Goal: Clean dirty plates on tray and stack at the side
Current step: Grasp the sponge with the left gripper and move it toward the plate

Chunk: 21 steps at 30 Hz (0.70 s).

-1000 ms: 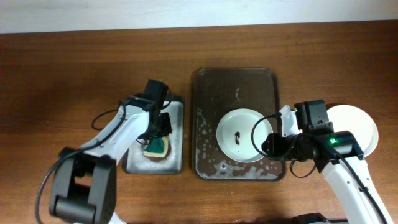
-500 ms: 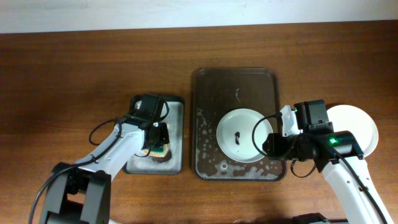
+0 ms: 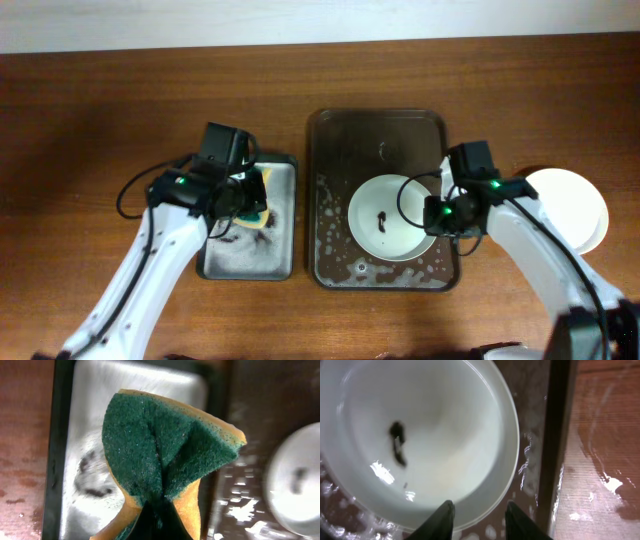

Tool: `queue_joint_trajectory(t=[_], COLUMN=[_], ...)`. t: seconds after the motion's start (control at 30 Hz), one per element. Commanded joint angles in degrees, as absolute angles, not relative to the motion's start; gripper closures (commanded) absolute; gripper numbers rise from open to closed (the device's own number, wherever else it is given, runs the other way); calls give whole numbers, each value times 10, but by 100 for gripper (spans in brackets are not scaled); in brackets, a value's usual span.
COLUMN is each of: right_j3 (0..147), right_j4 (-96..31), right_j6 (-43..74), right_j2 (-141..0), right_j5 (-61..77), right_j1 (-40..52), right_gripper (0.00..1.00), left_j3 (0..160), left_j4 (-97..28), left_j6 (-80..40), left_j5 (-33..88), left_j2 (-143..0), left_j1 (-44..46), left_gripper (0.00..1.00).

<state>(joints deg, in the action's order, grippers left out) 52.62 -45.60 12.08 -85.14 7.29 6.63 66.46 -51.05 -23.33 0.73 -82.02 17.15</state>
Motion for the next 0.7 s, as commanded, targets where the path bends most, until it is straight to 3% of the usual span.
queue_joint_trajectory(t=[0.0, 0.17, 0.3, 0.4, 0.67], right_j3=[531, 531, 531, 534, 542], right_j4=[-400, -352, -358, -370, -401], right_j6=[125, 106, 47, 17, 18], right_j2=[-915, -958, -968, -962, -864], right_j5=[47, 51, 143, 182, 114], right_j1=[64, 17, 0, 4, 3], right_gripper=[65, 66, 68, 64, 64], left_j3=[670, 670, 670, 669, 669], left_j4=[-514, -509, -476, -470, -472], left_j6=[-222, -222, -222, -222, -222], left_j5=[81, 97, 96, 74, 67], left_j2=[-808, -808, -808, -808, -808], left_j1=[169, 185, 224, 247, 249], left_gripper=[100, 100, 100, 100, 100])
